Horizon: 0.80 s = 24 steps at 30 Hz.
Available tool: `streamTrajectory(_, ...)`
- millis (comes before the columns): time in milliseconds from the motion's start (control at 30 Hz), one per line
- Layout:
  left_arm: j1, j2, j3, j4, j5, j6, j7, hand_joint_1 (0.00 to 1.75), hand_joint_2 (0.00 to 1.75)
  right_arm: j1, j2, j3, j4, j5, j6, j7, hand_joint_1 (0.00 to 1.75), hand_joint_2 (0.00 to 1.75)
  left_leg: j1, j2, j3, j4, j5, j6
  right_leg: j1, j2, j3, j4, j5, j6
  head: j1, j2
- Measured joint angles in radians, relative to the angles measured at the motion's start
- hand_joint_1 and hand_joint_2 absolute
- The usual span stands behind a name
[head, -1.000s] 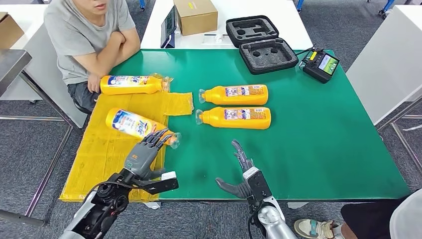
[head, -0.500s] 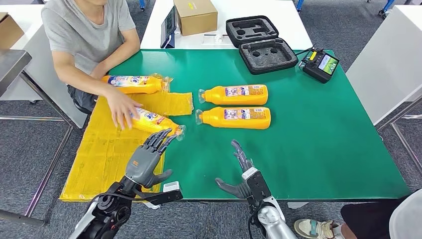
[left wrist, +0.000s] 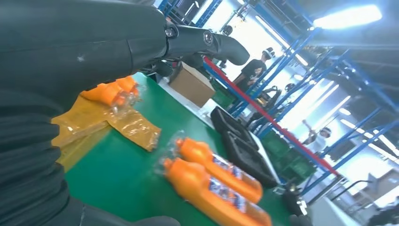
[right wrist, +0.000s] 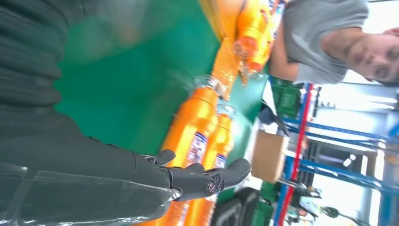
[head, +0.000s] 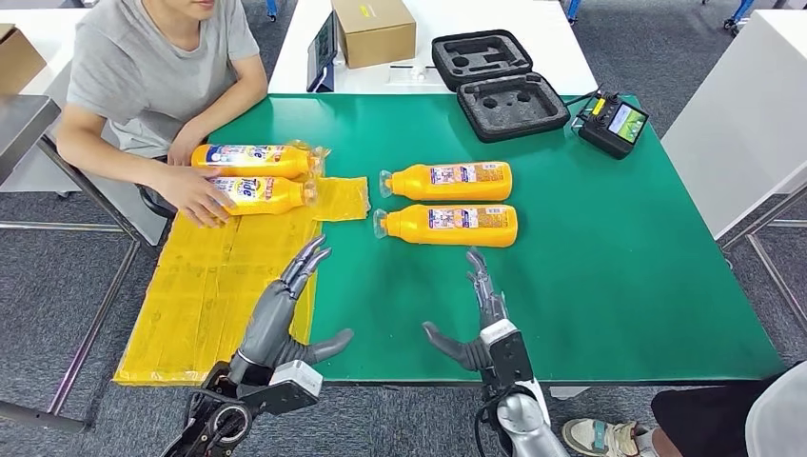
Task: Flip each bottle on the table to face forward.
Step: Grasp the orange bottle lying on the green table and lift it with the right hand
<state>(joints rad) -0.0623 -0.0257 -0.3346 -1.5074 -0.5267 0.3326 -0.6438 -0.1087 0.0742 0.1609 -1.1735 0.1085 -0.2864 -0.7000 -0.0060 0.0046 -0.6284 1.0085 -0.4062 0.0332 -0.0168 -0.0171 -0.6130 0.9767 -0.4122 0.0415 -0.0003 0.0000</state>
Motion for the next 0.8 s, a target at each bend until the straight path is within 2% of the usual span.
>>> streamTrajectory(167, 0.022, -0.018, 0.0, -0.045, 0.141, -0.039, -0.037, 0.0, 1.75, 0.034, -0.005, 0.0, -0.105, 0.009, -0.096, 0.0, 0.0, 1.75, 0.0, 0.0, 0.0, 0.0, 0.0, 0.0, 0.0, 0.0, 0.0, 0.0, 0.0, 0.0, 0.0, 0.0)
streamTrajectory(367, 0.026, -0.037, 0.001, -0.058, 0.184, -0.048, -0.039, 0.0, 1.75, 0.062, -0.022, 0.0, -0.19, 0.068, -0.174, 0.0, 0.0, 1.75, 0.0, 0.0, 0.0, 0.0, 0.0, 0.0, 0.0, 0.0, 0.0, 0.0, 0.0, 0.0, 0.0, 0.0)
streamTrajectory(800, 0.026, -0.05, 0.002, -0.059, 0.188, -0.053, -0.038, 0.0, 1.75, 0.076, -0.046, 0.0, -0.225, 0.086, -0.189, 0.0, 0.0, 1.75, 0.0, 0.0, 0.0, 0.0, 0.0, 0.0, 0.0, 0.0, 0.0, 0.0, 0.0, 0.0, 0.0, 0.0)
